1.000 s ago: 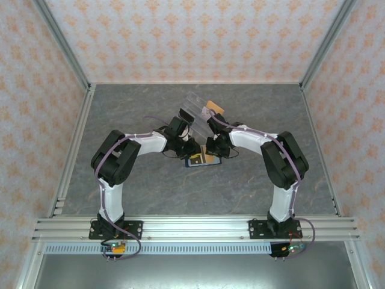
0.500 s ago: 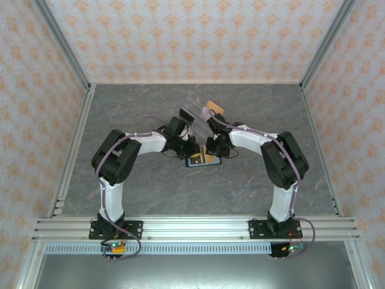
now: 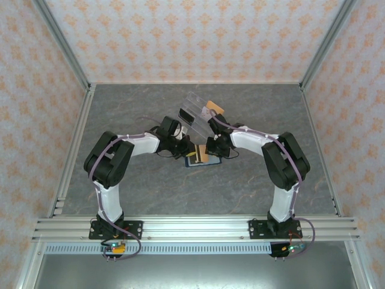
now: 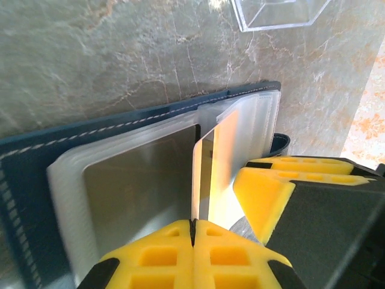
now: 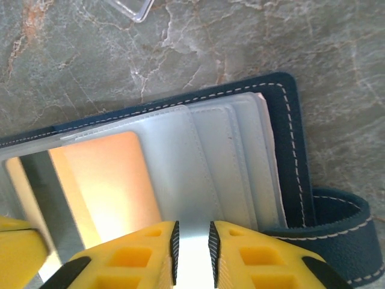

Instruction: Take the credit cards out of the card holder

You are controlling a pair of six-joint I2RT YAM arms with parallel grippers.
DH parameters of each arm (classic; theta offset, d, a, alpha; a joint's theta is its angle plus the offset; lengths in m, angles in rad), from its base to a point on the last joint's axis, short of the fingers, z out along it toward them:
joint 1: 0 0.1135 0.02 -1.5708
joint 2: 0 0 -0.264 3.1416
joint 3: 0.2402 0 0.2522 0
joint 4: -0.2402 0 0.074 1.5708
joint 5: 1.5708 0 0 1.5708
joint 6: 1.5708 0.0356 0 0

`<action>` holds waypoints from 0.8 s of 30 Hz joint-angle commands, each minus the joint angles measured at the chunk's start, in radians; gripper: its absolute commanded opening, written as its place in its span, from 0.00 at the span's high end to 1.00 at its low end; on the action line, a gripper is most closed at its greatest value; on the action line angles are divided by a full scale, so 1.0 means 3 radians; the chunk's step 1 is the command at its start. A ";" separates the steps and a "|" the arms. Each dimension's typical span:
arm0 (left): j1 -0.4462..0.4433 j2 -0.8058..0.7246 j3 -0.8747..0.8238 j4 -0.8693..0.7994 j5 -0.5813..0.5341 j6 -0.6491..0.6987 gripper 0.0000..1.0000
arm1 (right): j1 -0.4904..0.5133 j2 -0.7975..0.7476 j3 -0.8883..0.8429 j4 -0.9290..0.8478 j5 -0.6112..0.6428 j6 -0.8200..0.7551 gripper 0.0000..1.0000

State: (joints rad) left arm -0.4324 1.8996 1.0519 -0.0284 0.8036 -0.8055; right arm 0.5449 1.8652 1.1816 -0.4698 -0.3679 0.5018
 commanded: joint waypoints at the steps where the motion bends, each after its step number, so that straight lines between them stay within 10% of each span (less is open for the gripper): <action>1: 0.0040 -0.0154 -0.0052 -0.0144 -0.0069 0.0129 1.00 | -0.0047 -0.0071 -0.0069 -0.0106 0.0072 0.0043 0.76; 11: 0.0170 -0.0513 -0.0111 -0.0562 -0.0209 0.0347 1.00 | -0.0124 -0.0359 -0.0126 0.0270 -0.0325 0.0017 0.68; 24: 0.0228 -0.1026 -0.0113 -0.0348 -0.0027 0.0125 1.00 | -0.0400 -0.0489 -0.0432 0.1570 -0.1781 0.0401 0.33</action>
State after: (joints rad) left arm -0.3725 1.6260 1.0195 -0.1680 0.7631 -0.7418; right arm 0.4408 1.7363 1.0836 -0.1513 -0.7582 0.5697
